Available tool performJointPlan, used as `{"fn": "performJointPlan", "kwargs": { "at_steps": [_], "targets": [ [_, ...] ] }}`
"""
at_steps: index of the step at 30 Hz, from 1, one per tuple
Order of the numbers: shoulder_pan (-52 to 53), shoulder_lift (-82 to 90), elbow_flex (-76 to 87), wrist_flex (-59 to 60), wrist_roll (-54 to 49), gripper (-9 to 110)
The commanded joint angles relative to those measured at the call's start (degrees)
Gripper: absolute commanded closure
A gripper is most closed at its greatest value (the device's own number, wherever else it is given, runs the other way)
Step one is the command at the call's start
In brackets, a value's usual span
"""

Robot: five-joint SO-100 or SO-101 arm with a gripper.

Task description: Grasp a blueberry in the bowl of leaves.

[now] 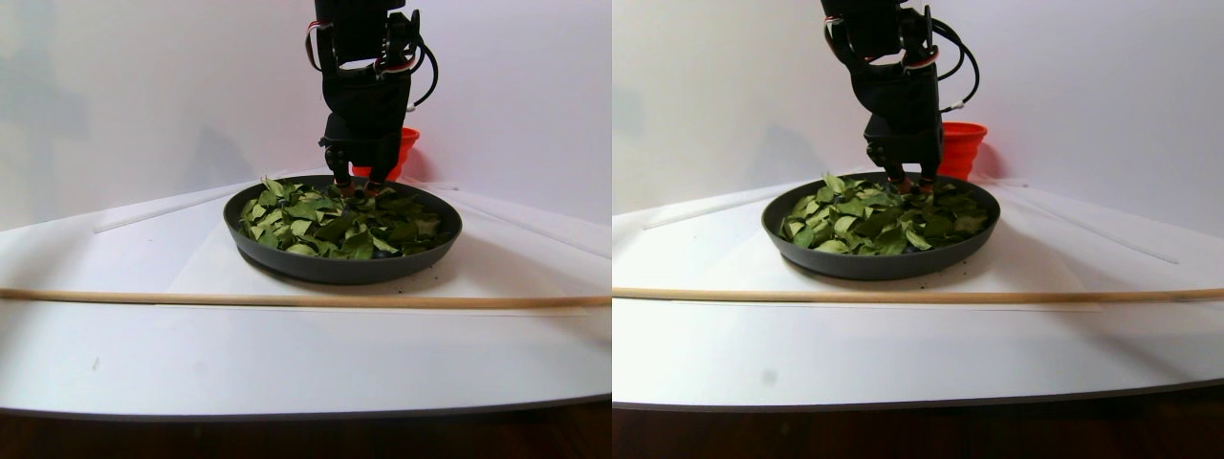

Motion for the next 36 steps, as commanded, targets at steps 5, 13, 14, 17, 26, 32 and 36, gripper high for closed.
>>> {"fn": "performJointPlan", "kwargs": {
  "at_steps": [5, 13, 14, 17, 26, 32, 36],
  "targets": [
    [4.92, 38.76, 21.09, 12.30, -1.85, 79],
    [5.01, 38.41, 21.01, 12.04, -1.93, 79],
    [5.01, 38.32, 20.92, 12.04, -2.02, 79],
    [4.92, 37.71, 20.74, 11.87, -1.93, 79],
    [4.57, 37.97, 21.53, 11.87, -1.49, 80],
    [4.57, 37.79, 22.94, 11.87, -1.58, 80],
    [4.57, 37.79, 24.26, 11.87, -1.85, 80]
  ]
}}
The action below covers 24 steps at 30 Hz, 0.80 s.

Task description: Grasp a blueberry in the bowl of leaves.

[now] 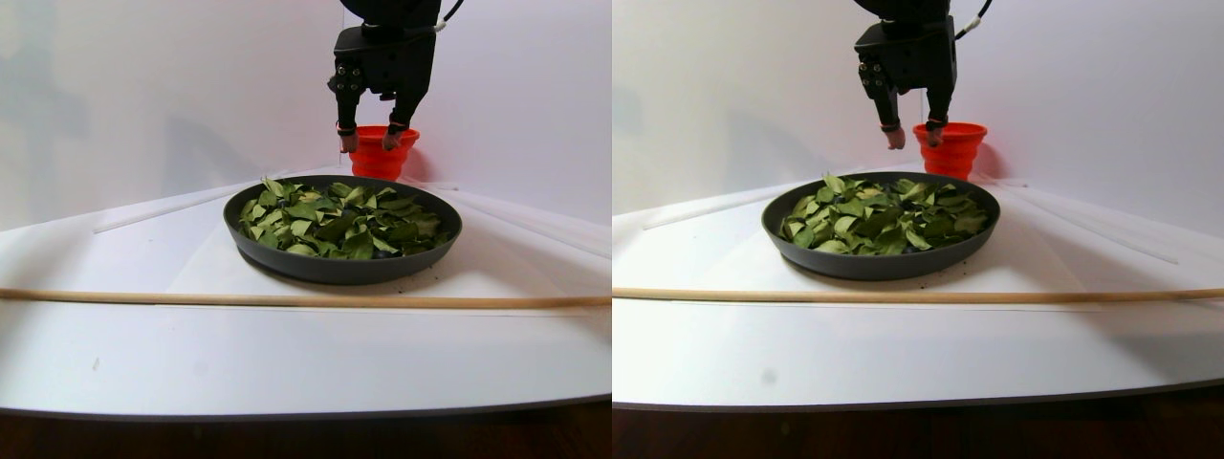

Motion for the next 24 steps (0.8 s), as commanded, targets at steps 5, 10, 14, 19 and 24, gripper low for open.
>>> {"fn": "performJointPlan", "kwargs": {
  "at_steps": [5, 10, 14, 19, 24],
  "targets": [
    [0.70, 3.25, -0.44, 0.00, -0.09, 80],
    [-0.26, 2.37, 0.62, -0.35, 0.18, 81],
    [-1.41, 1.14, 1.93, -1.58, 0.53, 81],
    [-2.11, 0.00, 2.37, -2.20, 0.97, 81],
    [-2.72, -0.44, 2.46, -2.37, 2.02, 81]
  ]
}}
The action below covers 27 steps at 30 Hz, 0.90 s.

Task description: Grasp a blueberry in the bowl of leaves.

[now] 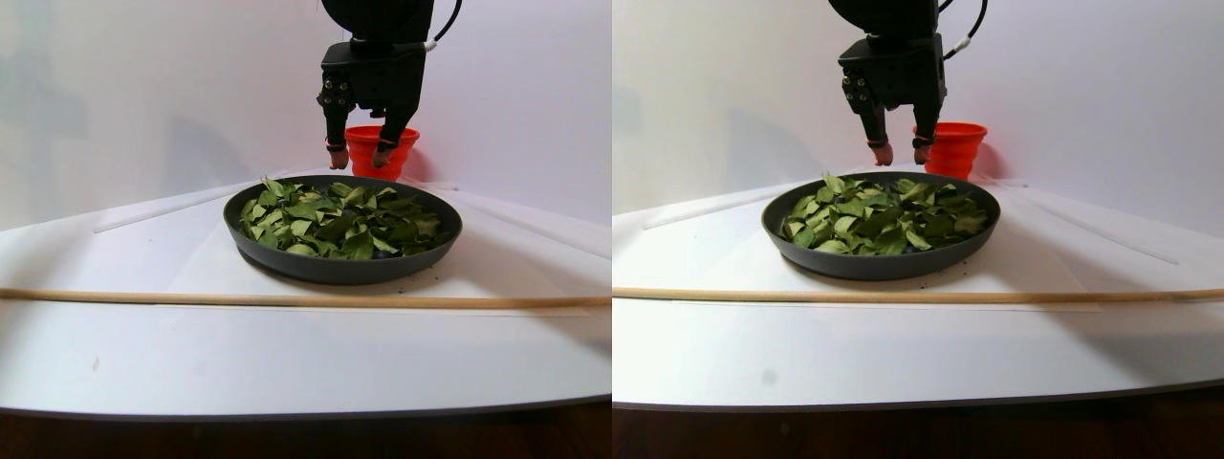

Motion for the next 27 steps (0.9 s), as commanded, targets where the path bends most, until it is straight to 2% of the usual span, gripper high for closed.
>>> {"fn": "performJointPlan", "kwargs": {
  "at_steps": [1, 27],
  "targets": [
    [-0.53, 0.53, -0.97, -0.97, 0.26, 81],
    [-0.79, -10.90, -7.91, -5.36, -0.09, 82]
  ]
}}
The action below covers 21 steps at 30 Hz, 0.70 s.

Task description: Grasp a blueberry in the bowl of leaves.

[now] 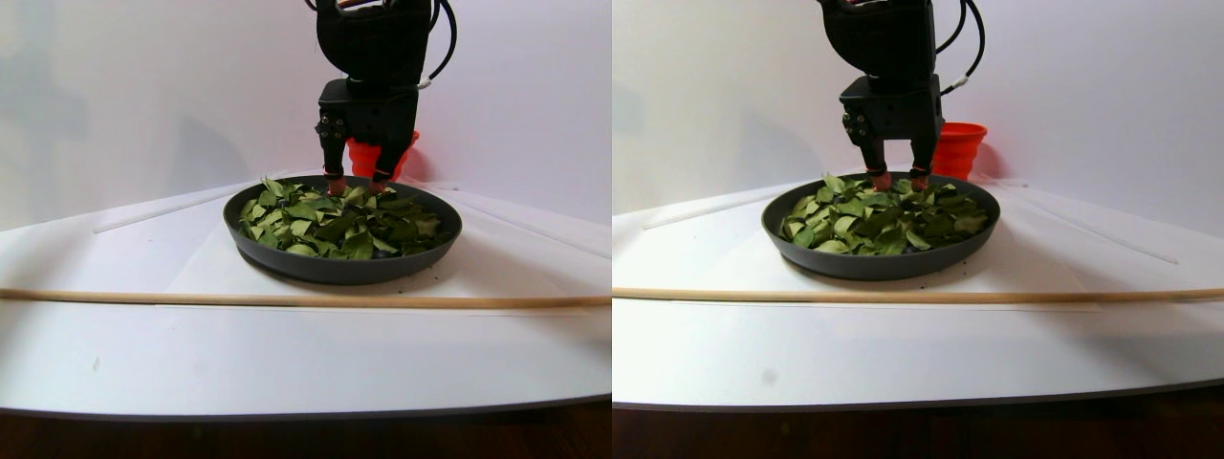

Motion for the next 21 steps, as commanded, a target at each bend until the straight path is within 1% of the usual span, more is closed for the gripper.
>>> {"fn": "performJointPlan", "kwargs": {
  "at_steps": [1, 21],
  "targets": [
    [-0.26, 0.35, -3.78, -1.14, -0.09, 82],
    [-2.11, -6.42, -10.55, -2.29, 1.23, 83]
  ]
}}
